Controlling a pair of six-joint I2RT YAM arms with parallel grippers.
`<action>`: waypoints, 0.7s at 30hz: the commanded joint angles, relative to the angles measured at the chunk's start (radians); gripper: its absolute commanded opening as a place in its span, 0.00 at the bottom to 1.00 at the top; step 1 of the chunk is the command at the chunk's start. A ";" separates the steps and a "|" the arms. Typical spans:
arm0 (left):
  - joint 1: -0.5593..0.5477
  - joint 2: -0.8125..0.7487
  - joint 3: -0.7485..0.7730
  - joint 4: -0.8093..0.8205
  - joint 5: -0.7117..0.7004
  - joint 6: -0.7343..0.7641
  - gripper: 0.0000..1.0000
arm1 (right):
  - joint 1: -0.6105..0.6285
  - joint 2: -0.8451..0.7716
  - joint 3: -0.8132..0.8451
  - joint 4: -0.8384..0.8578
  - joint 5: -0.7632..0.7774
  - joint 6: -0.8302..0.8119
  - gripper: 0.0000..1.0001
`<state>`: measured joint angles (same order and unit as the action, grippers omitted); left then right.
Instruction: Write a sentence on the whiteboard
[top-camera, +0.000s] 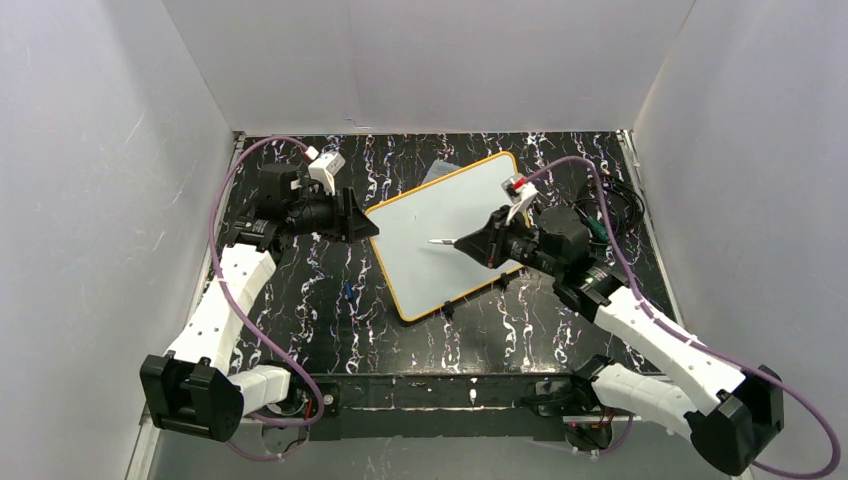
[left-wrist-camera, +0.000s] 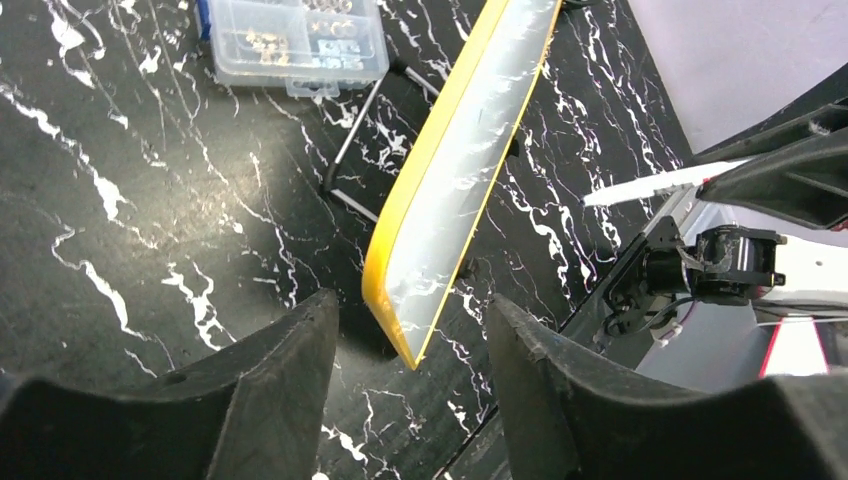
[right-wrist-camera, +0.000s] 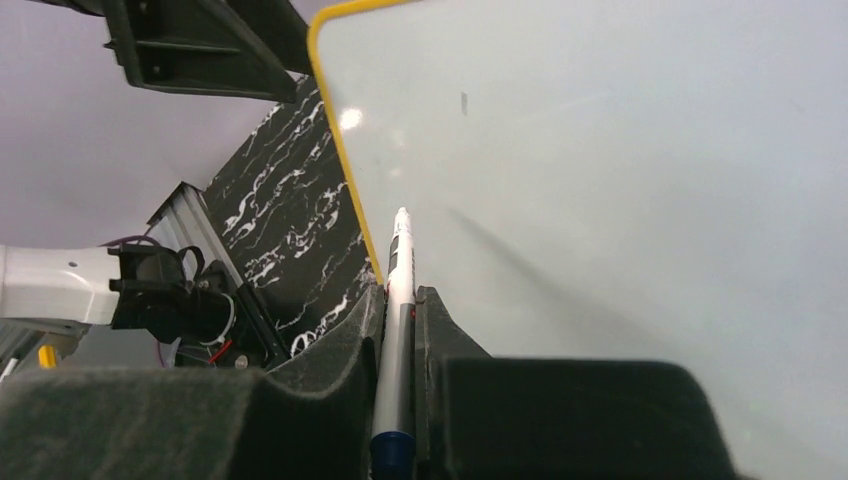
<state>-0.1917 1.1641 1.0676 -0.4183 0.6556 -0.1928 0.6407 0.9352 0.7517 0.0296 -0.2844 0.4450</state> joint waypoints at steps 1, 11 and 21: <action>0.005 0.008 0.041 0.043 0.100 0.035 0.49 | 0.119 0.060 0.087 0.159 0.159 -0.042 0.01; 0.006 -0.014 -0.016 0.100 0.100 0.071 0.28 | 0.245 0.244 0.174 0.308 0.251 -0.077 0.01; 0.006 -0.020 -0.044 0.122 0.113 0.087 0.00 | 0.290 0.304 0.209 0.369 0.309 -0.095 0.01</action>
<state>-0.1829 1.1751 1.0409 -0.3054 0.7269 -0.1261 0.9199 1.2373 0.9066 0.3054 -0.0277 0.3717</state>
